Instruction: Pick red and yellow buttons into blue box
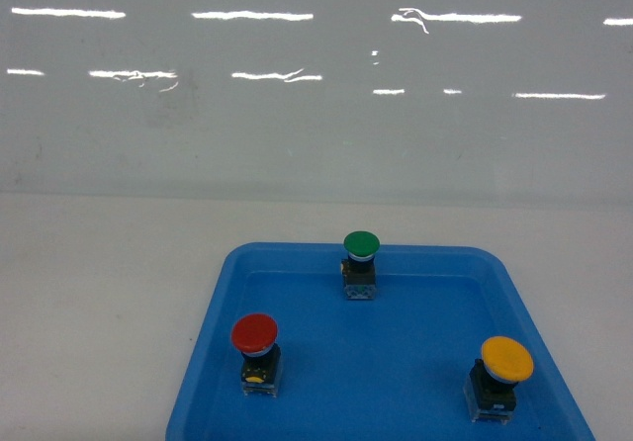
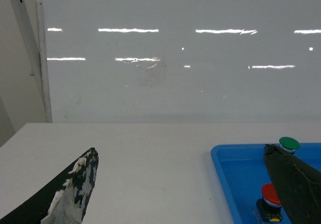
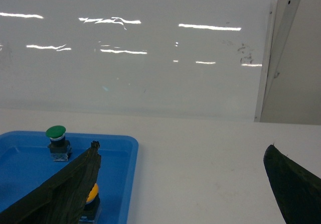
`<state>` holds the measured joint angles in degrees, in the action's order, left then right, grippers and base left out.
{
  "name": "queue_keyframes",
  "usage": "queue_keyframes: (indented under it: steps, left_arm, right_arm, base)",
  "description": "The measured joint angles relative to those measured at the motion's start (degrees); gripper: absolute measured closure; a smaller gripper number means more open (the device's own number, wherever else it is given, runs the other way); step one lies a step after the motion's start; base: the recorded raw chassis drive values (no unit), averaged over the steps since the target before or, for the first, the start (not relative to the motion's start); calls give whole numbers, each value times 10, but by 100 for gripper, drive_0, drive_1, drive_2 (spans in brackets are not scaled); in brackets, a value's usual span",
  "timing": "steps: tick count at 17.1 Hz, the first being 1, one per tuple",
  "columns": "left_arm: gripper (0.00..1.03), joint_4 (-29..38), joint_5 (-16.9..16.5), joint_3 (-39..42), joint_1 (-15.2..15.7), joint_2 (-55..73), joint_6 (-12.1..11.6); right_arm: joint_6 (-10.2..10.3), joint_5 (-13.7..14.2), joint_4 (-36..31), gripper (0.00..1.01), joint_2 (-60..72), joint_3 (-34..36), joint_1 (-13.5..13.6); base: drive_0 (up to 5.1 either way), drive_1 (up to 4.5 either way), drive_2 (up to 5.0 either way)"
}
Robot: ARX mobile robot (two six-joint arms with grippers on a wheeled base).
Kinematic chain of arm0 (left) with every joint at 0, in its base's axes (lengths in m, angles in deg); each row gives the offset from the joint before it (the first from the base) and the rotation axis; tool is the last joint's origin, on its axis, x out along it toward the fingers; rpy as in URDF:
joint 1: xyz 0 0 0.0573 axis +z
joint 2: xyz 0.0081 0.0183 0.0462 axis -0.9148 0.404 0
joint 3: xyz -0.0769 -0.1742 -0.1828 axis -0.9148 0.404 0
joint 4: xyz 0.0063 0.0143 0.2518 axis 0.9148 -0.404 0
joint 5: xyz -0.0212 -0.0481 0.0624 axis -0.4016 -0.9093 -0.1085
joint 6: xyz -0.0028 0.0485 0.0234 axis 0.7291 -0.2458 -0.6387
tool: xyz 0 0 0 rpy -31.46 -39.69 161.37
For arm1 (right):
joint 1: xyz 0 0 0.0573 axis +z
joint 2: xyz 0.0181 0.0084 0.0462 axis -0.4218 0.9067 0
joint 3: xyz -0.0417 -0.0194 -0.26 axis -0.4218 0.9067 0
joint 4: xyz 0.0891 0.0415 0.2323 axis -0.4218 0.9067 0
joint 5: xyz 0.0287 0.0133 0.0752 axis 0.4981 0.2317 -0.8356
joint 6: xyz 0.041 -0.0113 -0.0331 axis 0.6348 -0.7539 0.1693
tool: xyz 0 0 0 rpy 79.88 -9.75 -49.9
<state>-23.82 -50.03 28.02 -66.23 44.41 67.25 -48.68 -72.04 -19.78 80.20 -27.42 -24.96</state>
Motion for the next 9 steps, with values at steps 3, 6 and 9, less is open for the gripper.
queue_keyframes:
  steps: [3,6,9]
  left_arm:
    - [5,0,0,0,0,0,0]
    - [5,0,0,0,0,0,0]
    - [5,0,0,0,0,0,0]
  right_arm:
    - [0,0,0,3,0,0,0]
    - [0,0,0,3,0,0,0]
    - [0,0,0,3,0,0,0]
  base:
    - [0,0,0]
    - [0,0,0]
    - [0,0,0]
